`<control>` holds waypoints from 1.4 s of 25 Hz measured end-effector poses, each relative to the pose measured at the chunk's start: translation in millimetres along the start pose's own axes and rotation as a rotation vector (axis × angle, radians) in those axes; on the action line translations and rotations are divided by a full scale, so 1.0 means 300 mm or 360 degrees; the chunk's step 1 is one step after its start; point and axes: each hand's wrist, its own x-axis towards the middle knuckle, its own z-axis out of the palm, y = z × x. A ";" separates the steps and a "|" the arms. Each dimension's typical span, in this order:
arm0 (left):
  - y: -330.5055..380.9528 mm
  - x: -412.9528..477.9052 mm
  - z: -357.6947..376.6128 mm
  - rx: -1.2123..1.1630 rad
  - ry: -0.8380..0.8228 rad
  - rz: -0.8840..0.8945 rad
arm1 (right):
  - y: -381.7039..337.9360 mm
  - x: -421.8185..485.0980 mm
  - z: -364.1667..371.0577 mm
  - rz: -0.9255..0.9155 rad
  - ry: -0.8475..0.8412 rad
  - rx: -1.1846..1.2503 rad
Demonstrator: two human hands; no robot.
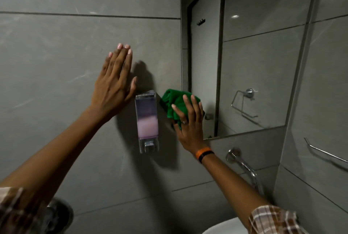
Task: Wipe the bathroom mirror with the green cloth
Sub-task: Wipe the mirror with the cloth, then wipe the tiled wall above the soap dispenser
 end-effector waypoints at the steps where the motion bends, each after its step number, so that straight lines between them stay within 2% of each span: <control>1: -0.004 -0.041 -0.008 -0.0006 -0.0034 -0.0022 | -0.011 -0.056 0.006 0.0049 -0.0010 0.0019; 8: -0.039 -0.296 -0.045 0.0051 -0.0210 -0.0116 | -0.089 -0.250 0.008 0.0252 -0.0055 -0.0006; 14: -0.078 -0.335 -0.112 0.0161 -0.0205 -0.0105 | -0.090 -0.312 -0.032 0.0171 -0.0099 -0.0084; 17: -0.119 -0.285 -0.165 0.0255 -0.0191 -0.0064 | -0.071 -0.142 -0.027 0.0101 -0.0004 -0.0095; 22: -0.206 -0.085 -0.260 0.0353 -0.0138 -0.0079 | -0.108 0.459 -0.062 0.0258 0.0281 -0.0035; 26: -0.270 0.079 -0.336 0.0410 -0.0010 -0.0072 | -0.193 0.852 -0.120 0.0313 0.0389 0.0074; 30: -0.311 0.141 -0.391 0.0472 -0.0010 -0.0149 | -0.371 1.005 -0.125 0.0175 0.0392 0.0191; 35: -0.369 0.086 -0.454 0.0536 -0.0051 -0.0265 | -0.552 0.985 -0.070 0.0079 0.0405 0.0204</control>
